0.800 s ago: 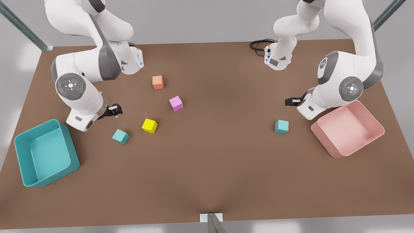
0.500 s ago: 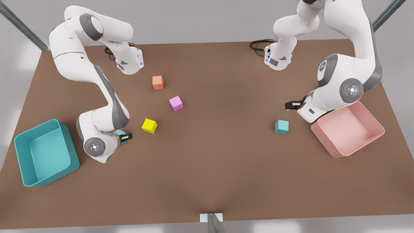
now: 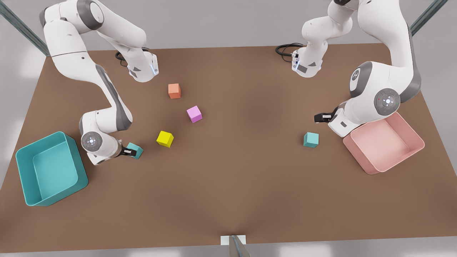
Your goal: Stack the two blue cubes on top of each other
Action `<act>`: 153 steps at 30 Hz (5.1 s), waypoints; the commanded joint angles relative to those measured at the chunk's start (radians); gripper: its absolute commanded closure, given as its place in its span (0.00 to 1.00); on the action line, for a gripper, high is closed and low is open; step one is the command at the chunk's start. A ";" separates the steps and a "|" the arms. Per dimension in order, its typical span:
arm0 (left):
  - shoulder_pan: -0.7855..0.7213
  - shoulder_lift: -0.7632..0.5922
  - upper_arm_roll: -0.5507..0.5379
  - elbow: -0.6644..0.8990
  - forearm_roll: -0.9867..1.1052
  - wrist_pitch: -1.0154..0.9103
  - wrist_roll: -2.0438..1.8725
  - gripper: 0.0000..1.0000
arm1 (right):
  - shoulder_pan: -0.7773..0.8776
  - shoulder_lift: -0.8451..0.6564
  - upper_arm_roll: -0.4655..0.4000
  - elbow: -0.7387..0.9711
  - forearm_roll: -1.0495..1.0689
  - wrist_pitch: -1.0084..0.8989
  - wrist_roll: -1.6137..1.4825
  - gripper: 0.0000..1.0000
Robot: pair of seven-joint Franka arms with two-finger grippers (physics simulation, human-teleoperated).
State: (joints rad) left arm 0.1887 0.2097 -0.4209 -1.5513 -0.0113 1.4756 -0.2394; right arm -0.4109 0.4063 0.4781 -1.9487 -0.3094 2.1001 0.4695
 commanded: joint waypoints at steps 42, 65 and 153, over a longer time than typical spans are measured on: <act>0.000 0.024 0.001 -0.003 0.004 -0.012 -0.015 0.00 | -0.040 0.221 -0.009 0.045 0.173 -0.015 0.322 0.00; 0.074 0.148 0.005 -0.003 0.093 -0.009 -0.012 0.00 | 0.558 0.447 -0.001 0.636 0.355 -0.020 0.636 0.26; -0.612 0.795 0.033 0.534 0.076 0.499 -0.571 0.00 | 0.423 -0.144 -0.231 0.550 0.108 -0.554 -0.635 0.00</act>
State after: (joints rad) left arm -0.4233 1.0063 -0.3876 -1.0175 0.0650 1.9713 -0.7062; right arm 0.0121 0.2635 0.2463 -1.3999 -0.2015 1.5477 -0.1300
